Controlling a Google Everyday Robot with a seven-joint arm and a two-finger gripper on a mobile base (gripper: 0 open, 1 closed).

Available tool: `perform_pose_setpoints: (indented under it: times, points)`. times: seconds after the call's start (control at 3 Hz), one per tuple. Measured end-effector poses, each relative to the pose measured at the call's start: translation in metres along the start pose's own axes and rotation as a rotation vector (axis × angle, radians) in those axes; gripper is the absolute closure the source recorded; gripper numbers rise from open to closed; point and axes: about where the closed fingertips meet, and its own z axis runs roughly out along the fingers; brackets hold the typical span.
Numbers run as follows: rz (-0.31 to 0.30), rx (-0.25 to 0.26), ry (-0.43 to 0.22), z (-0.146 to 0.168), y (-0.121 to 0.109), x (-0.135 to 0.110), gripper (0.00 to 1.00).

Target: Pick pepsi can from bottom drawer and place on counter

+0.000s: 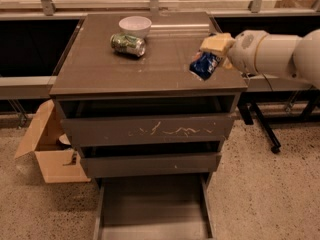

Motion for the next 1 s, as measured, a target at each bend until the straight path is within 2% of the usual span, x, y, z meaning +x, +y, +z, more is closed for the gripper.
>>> perform_pose_setpoints:
  times: [0.33,1.0]
  points:
    - [0.003,0.018,0.042,0.033,-0.011,0.035,1.00]
    - [0.013,0.036,0.053,0.052,-0.025,0.049,1.00]
